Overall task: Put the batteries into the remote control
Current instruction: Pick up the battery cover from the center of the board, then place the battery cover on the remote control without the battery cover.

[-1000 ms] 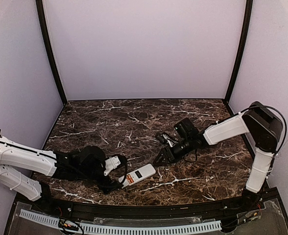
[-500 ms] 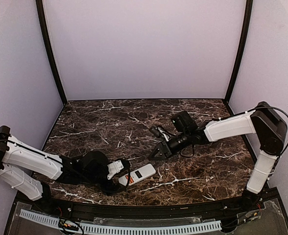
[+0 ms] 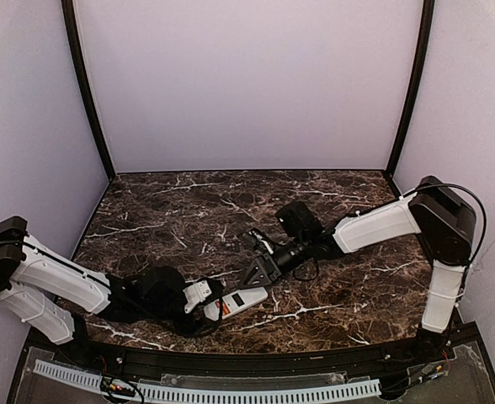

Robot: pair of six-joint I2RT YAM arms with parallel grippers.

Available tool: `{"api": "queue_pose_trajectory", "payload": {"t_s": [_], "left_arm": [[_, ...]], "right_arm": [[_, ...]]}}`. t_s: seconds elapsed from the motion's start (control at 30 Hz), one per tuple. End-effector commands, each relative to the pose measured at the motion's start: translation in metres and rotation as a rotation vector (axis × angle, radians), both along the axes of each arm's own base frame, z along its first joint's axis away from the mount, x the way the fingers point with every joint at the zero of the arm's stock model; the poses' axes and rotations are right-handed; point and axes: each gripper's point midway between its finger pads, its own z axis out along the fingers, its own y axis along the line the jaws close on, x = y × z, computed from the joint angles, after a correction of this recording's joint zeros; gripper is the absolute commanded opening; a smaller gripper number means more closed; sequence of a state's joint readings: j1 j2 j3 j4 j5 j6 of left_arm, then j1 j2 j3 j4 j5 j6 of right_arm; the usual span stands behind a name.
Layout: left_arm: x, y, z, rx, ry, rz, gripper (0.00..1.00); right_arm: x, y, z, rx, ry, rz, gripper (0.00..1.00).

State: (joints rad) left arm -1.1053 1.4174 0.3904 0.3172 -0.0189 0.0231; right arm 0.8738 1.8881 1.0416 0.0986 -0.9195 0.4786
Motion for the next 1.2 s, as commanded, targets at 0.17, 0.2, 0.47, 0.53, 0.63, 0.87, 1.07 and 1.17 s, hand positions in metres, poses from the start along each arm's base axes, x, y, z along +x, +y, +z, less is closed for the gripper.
{"api": "queue_pose_trajectory", "payload": {"t_s": [0.17,0.2,0.47,0.53,0.63,0.87,1.07,1.17], "left_arm": [[-0.003,0.001,0.000,0.000,-0.023,-0.013,0.54],[-0.003,0.001,0.001,0.003,-0.020,-0.013,0.54],[0.001,-0.008,0.023,0.005,-0.007,0.010,0.50],[0.005,-0.014,0.033,-0.003,-0.014,0.013,0.50],[0.007,-0.018,0.035,0.018,-0.008,0.016,0.50],[0.013,-0.027,0.027,0.064,0.011,0.018,0.51],[0.009,-0.025,0.015,0.093,0.068,0.037,0.50],[0.009,-0.024,0.014,0.103,0.073,0.042,0.51]], "right_arm": [[-0.005,0.020,0.001,0.039,0.033,0.030,0.31],[-0.005,0.020,0.000,0.036,0.033,0.029,0.31],[-0.002,0.017,-0.010,-0.010,0.015,0.010,0.29],[-0.001,0.017,-0.011,-0.015,0.010,0.008,0.28],[0.000,0.016,-0.011,-0.019,0.001,0.004,0.25],[-0.002,0.017,-0.004,0.008,0.002,0.011,0.13],[-0.005,0.018,-0.006,0.028,0.038,0.016,0.08],[-0.006,0.020,-0.007,0.035,0.057,0.023,0.07]]}}
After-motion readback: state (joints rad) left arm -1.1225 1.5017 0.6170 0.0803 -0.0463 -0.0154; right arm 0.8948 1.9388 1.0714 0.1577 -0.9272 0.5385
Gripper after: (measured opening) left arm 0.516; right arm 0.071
